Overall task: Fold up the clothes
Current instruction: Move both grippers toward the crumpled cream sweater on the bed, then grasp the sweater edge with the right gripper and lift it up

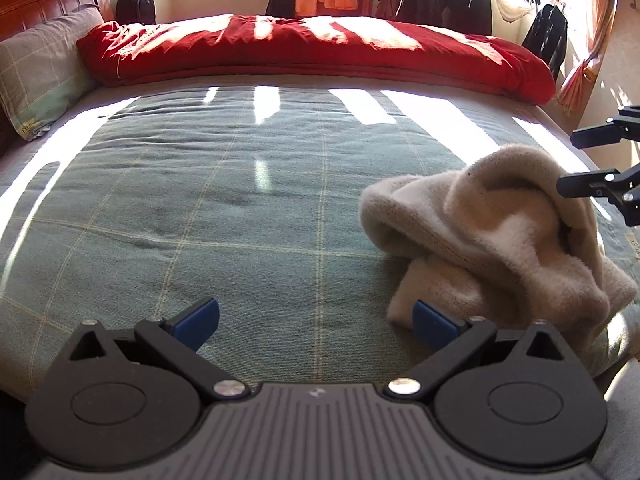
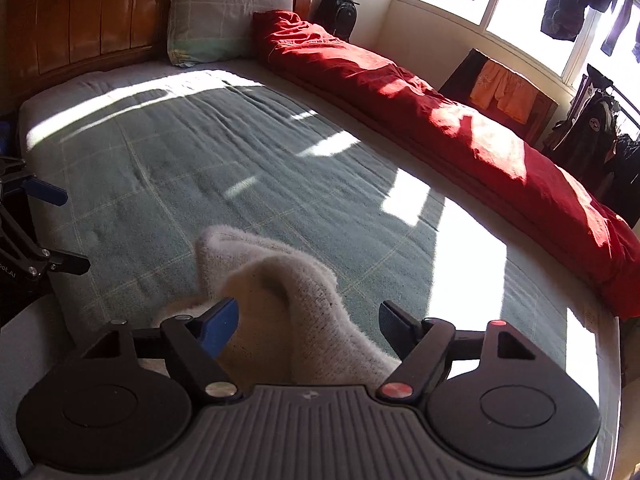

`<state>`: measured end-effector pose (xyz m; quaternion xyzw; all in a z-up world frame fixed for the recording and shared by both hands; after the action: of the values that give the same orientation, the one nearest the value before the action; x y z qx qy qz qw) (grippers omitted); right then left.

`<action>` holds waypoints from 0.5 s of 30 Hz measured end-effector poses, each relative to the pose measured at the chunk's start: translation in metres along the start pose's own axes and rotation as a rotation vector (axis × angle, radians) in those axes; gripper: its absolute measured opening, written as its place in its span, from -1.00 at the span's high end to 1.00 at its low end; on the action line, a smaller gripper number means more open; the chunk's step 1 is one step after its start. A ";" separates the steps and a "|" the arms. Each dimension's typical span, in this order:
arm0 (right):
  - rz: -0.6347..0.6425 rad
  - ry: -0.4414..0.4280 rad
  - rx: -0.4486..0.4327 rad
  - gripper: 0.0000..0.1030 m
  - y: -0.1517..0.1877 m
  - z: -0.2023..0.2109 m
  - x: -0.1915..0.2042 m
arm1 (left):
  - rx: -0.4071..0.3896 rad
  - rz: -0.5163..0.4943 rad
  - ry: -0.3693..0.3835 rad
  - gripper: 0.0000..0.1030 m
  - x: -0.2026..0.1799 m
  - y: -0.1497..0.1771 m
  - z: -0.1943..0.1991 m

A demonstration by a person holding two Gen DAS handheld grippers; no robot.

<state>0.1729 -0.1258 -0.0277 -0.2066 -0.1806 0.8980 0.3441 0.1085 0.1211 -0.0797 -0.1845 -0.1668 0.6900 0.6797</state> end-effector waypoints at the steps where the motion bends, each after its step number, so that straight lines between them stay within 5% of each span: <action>1: 0.027 0.004 0.016 -0.39 -0.004 -0.004 0.002 | -0.001 -0.015 -0.009 -0.98 -0.001 -0.001 0.000; 6: 0.085 -0.010 0.114 -0.03 -0.023 -0.034 0.000 | -0.019 -0.072 -0.015 -0.98 -0.009 -0.002 -0.001; 15: 0.130 -0.058 0.192 0.25 -0.028 -0.059 -0.003 | -0.054 -0.158 0.022 -0.99 -0.027 0.000 -0.003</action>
<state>0.2197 -0.0975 -0.0639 -0.1580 -0.0898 0.9371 0.2980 0.1099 0.0940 -0.0819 -0.1964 -0.1918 0.6276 0.7285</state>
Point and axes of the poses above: each gripper's, at about its wrist camera, not at the fingertips, and z roughly against the way its jaws point, x to its left, y to its underside, the point moved 2 cm from there along -z, roughly the way its jaws point, and after that the axes turned 13 degrees about x, right-handed, at the moved point
